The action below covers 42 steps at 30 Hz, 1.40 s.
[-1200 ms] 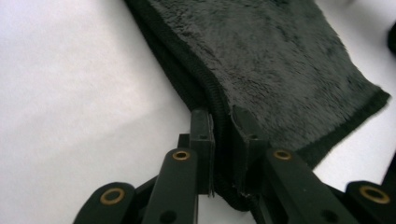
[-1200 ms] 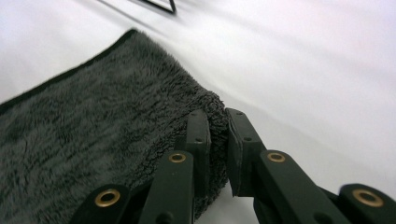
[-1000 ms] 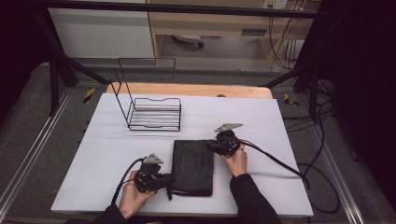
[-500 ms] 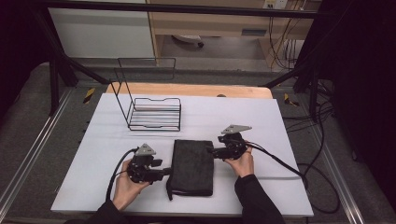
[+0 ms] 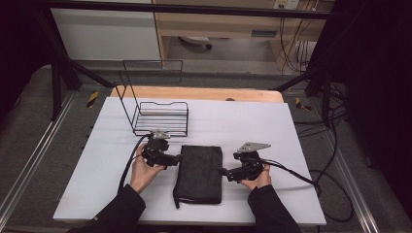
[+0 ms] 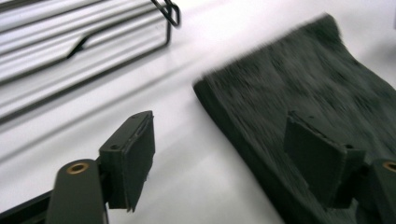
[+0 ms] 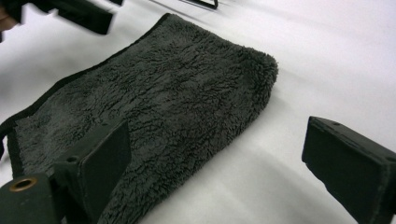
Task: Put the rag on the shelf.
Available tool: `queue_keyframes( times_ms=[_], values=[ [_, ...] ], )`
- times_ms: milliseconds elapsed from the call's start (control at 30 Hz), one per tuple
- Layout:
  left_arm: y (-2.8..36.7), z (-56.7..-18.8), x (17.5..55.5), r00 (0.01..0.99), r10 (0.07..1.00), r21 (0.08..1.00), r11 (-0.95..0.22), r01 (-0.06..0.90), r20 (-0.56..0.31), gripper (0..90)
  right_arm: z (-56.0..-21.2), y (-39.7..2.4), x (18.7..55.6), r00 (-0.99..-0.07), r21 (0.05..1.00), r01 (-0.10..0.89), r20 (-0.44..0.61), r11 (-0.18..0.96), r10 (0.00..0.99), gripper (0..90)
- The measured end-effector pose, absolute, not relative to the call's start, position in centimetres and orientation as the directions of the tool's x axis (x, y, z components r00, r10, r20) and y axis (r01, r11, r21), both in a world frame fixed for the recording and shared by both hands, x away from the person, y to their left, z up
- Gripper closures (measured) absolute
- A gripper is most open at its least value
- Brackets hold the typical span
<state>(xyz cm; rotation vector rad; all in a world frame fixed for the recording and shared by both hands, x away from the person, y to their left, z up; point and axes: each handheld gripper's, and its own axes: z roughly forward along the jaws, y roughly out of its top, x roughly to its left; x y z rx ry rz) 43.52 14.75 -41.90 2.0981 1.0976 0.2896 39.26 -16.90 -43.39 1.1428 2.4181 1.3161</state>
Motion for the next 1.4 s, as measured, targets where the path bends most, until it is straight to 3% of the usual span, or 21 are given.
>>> queue_keyframes(
  times_ms=[233, 633, 1000, 1167, 1400],
  values=[
    [13.6, -43.4, 45.9, 0.571, 0.802, 0.689, -0.315, 0.653, -0.175, 41.1, -43.5, -16.9, 39.3, -0.692, 0.773, 0.543, 0.191, 0.328, 0.696, 7.4],
    [12.3, -44.4, 46.5, 0.582, 0.781, 0.650, -0.323, 0.688, -0.229, 61.5, -43.6, -16.8, 39.8, -0.684, 0.765, 0.554, 0.194, 0.328, 0.703, 9.1],
    [12.2, -44.4, 46.5, 0.565, 0.780, 0.630, -0.301, 0.716, -0.269, 65.7, -43.8, -16.7, 41.1, -0.669, 0.764, 0.571, 0.221, 0.301, 0.709, 11.3],
    [12.9, -44.0, 46.2, 0.581, 0.761, 0.617, -0.317, 0.720, -0.288, 66.6, -43.9, -16.6, 41.5, -0.661, 0.749, 0.592, 0.240, 0.298, 0.711, 18.8],
    [13.0, -44.1, 44.7, 0.580, 0.763, 0.617, -0.318, 0.720, -0.284, 53.3, -44.7, -15.8, 42.6, -0.620, 0.718, 0.638, 0.266, 0.277, 0.739, 31.2]
  ],
)
